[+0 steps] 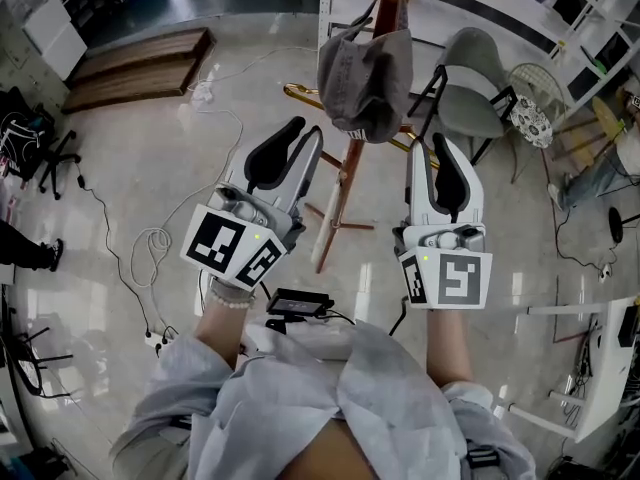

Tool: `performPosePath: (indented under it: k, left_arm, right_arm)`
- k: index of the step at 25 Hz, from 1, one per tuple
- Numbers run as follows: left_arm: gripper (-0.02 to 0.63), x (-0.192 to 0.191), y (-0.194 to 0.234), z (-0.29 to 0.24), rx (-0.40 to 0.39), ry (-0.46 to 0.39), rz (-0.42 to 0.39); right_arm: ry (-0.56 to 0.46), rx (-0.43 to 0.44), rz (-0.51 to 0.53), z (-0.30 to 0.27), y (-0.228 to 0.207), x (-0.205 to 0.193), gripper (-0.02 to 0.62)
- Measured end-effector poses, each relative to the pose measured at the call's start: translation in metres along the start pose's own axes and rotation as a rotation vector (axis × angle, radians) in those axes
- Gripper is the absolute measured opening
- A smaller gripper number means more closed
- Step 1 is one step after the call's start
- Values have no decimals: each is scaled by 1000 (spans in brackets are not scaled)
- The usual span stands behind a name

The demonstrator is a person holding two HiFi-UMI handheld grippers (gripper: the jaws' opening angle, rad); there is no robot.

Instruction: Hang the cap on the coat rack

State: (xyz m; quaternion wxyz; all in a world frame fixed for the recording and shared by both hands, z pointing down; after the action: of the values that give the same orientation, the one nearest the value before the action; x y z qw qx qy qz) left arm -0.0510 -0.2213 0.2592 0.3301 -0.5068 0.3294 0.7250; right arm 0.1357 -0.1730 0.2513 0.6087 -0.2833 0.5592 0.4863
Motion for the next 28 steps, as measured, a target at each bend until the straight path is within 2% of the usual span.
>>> performPosePath:
  k: [5, 12, 19, 28]
  left_arm:
    - [45, 1, -12, 15, -9, 3, -42]
    - [9, -12, -28, 28, -31, 23, -55]
    - [5, -24, -33, 37, -38, 53, -77]
    - [5, -29, -35, 41, -46, 69, -65]
  right_arm:
    - [5, 24, -21, 12, 8, 2, 65]
    - [36, 67, 0, 28, 17, 1, 18]
    - [55, 69, -11, 35, 21, -6, 8]
    - [76, 77, -25, 35, 29, -13, 8]
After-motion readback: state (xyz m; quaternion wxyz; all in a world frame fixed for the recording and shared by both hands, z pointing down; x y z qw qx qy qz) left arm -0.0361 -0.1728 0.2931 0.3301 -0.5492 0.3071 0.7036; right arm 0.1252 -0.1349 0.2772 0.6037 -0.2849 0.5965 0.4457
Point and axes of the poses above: the fingertips, and each gripper's own axes: z backward along the fingers, y to its left, x out of its top, the point moved 5 cm from there along z, backward along the fingers, and after that the axes turned 12 degrees about x, right-handed, at the moved point
